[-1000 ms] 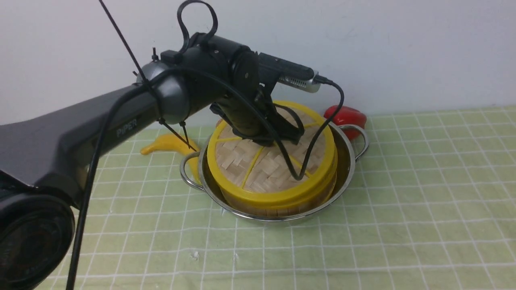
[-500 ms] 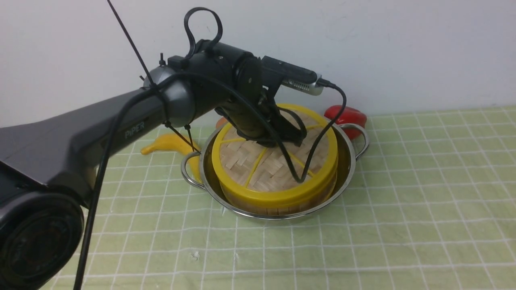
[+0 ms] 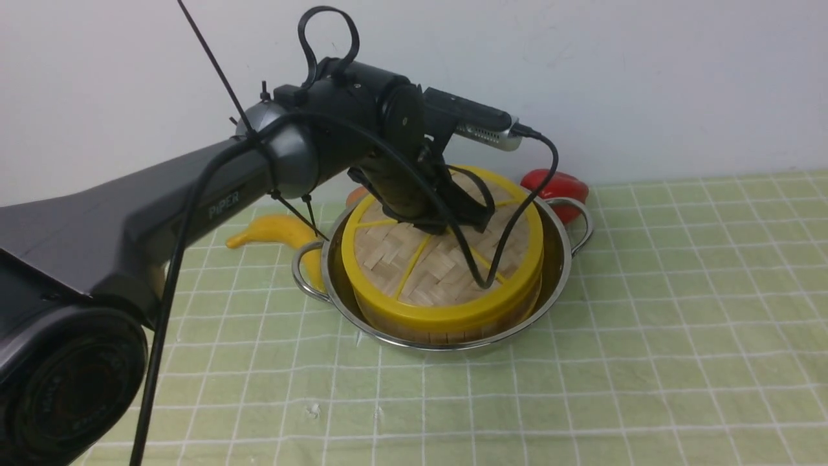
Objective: Place the steamer in the pot on the green tablecloth, and put the lid on the steamer.
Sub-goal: 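Place the yellow bamboo steamer lid onto the steamer in the pot with the left gripper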
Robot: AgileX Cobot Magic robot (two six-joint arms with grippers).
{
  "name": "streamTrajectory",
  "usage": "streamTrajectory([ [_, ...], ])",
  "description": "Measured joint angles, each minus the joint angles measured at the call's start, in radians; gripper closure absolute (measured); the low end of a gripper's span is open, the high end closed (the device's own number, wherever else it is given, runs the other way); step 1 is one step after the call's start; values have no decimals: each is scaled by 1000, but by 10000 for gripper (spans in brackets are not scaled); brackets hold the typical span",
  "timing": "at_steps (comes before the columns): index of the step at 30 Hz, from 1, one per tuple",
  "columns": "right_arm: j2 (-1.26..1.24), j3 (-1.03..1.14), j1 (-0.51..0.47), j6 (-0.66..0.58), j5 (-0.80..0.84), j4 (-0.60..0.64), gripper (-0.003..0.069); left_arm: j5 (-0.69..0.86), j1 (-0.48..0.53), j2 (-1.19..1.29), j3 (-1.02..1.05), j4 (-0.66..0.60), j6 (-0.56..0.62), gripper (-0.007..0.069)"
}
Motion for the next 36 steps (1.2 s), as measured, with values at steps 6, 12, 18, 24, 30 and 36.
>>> streamTrajectory([
  [6,0,0,0,0,0,0,173,5,0,-1,0,-2,0,510],
  [12,0,0,0,0,0,0,173,8,0,-1,0,-3,0,510],
  [18,0,0,0,0,0,0,173,8,0,-2,0,-3,0,510],
  [24,0,0,0,0,0,0,174,17,0,-5,0,-6,0,510],
  [30,0,0,0,1,0,0,174,19,0,-6,0,-26,0,510],
  [36,0,0,0,1,0,-6,174,25,0,-6,-8,-29,0,510],
])
